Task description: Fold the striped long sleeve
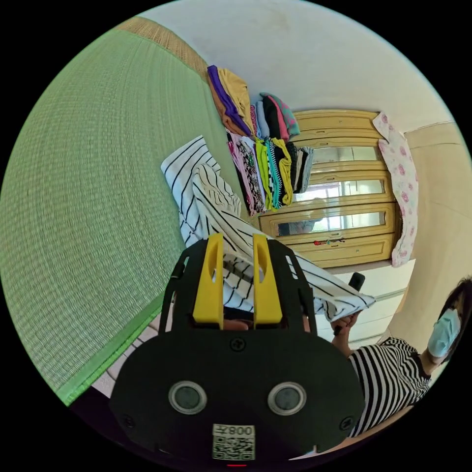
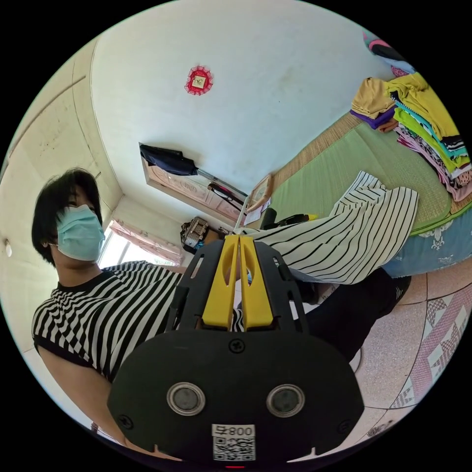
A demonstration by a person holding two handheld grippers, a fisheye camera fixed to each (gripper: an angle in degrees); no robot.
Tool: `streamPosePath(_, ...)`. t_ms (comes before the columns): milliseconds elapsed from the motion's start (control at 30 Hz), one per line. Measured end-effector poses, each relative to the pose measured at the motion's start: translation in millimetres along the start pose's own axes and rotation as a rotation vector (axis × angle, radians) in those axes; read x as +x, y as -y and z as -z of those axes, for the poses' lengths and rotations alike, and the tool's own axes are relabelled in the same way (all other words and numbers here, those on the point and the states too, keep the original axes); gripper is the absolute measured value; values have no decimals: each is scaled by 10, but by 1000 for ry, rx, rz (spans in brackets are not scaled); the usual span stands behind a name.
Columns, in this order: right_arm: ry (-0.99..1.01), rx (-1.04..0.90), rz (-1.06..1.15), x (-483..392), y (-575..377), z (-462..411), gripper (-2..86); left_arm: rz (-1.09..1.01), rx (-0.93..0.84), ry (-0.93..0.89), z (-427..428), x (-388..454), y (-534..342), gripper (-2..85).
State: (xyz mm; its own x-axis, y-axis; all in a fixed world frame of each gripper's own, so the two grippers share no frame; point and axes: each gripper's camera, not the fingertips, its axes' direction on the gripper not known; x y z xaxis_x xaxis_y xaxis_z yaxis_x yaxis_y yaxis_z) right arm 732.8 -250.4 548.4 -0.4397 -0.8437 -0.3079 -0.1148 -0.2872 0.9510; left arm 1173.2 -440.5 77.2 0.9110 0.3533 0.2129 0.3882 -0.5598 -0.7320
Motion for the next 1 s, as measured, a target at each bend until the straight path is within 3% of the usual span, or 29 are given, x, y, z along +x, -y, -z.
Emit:
streamPosePath(267, 16, 2, -26, 223, 80, -37, 1, 83, -82, 116, -322, -479, 537, 87)
streamPosePath(367, 30, -3, -26, 296, 131, -61, 1, 115, -124, 135, -408, -691, 599, 49)
streamPosePath(667, 49, 13, -13, 435, 226, -53, 0, 134, -5, -38, 57, -1331, 339, 6)
streamPosePath(1000, 35, 66, 39, 345, 217, 110, 0, 10, 148, -235, 1070, -1713, -244, 4)
